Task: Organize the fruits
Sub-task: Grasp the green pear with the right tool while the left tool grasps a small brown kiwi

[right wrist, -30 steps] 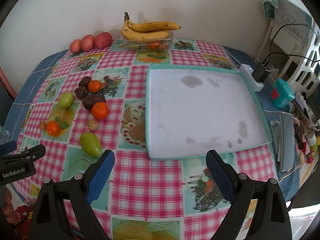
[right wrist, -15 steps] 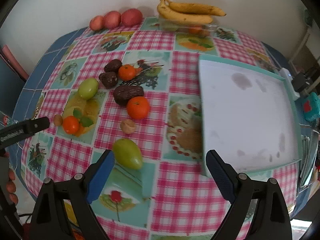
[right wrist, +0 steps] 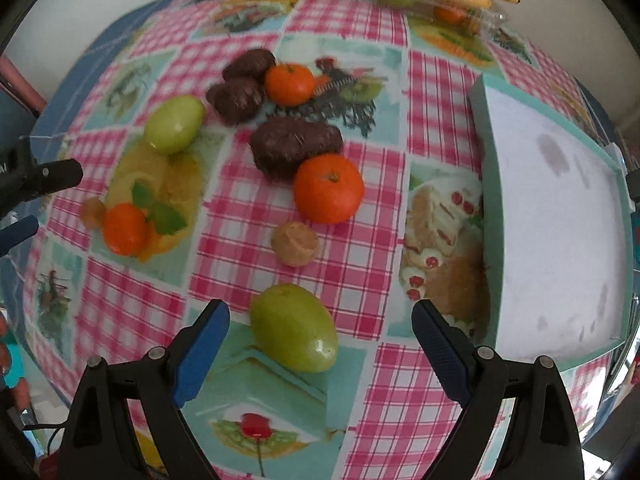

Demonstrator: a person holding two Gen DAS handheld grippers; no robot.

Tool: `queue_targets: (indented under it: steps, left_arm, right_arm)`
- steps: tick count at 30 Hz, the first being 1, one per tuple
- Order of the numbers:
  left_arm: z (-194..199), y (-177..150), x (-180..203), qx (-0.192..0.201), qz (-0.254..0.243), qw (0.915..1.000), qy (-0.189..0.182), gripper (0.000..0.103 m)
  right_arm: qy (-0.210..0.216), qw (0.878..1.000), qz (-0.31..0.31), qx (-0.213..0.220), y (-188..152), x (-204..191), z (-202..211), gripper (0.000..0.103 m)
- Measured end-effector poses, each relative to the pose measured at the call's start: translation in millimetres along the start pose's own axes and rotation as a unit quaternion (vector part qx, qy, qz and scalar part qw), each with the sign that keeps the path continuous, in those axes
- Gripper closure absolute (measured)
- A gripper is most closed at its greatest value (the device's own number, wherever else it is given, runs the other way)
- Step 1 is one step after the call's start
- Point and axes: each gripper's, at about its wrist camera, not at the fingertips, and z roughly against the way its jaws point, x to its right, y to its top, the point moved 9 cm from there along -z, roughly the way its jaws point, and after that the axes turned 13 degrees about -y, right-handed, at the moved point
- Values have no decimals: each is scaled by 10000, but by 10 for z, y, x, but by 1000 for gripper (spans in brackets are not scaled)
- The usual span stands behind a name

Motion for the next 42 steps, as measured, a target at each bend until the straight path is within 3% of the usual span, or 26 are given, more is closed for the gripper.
queue_targets:
  steps: [5, 12, 15, 22, 29, 35, 42]
  left_arm:
    - [-203, -29, -26, -259, -43, 9995, 184, 0]
    - [-373, -19, -221, -391, 9, 9988, 288, 0]
    - [-399, -2, -321, -333, -191, 9976, 581, 0]
    - [-411, 10, -431, -242, -233, 9977, 580, 0]
    - [-351, -181, -355, -146, -354, 9976, 584, 0]
    - [-372, -261, -345, -419, -375, 9967, 588, 2]
    - [-276, -327, -65, -508, -702, 9956, 368, 47]
  right_arm:
    - [-59, 9997, 46, -236, -65, -63, -195, 10]
    - [8, 9998, -76, -175, -52, -69, -224, 10]
    - [58, 9998, -93, -172, -79, -69, -255, 3]
    - [49, 9999, -149, -72, -88, -101, -312, 0]
    - [-13, 9991, -352, 238, -159, -100, -252, 0]
    - [26, 9994, -299, -175, -170, -102, -257, 1]
    - [416, 9987, -296, -82, -165, -188, -1, 36]
